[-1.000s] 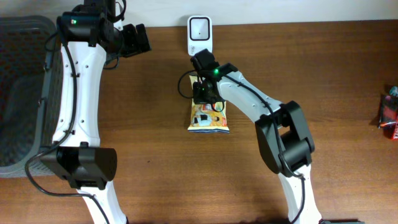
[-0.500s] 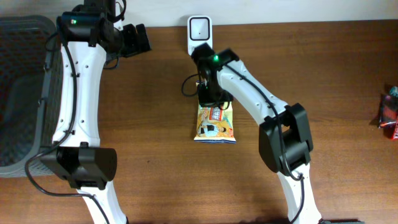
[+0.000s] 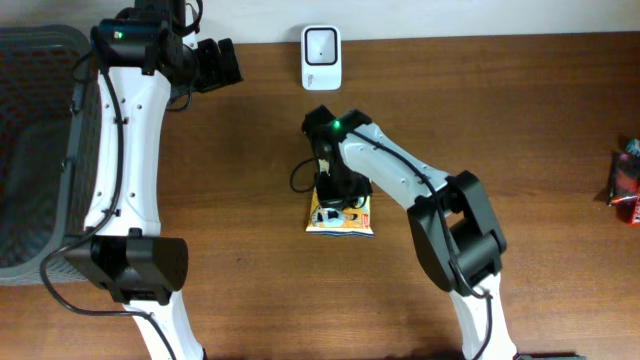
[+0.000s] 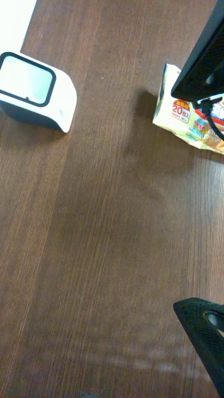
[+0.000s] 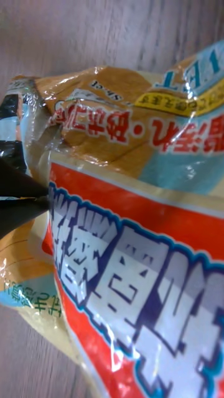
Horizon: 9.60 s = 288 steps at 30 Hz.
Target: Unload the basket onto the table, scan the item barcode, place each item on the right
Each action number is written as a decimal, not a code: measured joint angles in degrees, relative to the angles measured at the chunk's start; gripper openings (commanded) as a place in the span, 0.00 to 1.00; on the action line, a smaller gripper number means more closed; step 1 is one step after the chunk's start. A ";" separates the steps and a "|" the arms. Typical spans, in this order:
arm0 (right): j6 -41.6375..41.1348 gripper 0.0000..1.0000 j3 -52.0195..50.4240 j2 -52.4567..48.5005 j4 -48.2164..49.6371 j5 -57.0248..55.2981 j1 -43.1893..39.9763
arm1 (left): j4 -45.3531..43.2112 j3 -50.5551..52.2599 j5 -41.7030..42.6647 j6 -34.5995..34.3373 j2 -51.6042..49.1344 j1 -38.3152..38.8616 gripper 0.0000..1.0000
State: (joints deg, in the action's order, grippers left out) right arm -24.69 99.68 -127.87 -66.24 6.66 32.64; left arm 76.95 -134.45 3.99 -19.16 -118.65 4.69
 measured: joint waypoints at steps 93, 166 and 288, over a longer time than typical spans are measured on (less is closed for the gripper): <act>-5.33 0.04 22.86 -7.54 14.64 -7.87 -10.80 | 0.00 0.00 0.00 0.00 0.00 0.00 0.99; 7.67 0.04 31.93 -3.87 -23.39 -5.64 7.43 | 0.00 0.00 0.00 0.02 0.00 0.00 0.99; 8.15 0.99 -17.99 33.97 -0.66 6.34 -15.34 | -16.04 50.38 28.65 10.16 0.00 4.68 0.00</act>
State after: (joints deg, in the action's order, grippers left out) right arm -16.53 81.69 -93.91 -66.89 12.99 17.30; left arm 60.90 -84.07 32.64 -8.99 -118.65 9.37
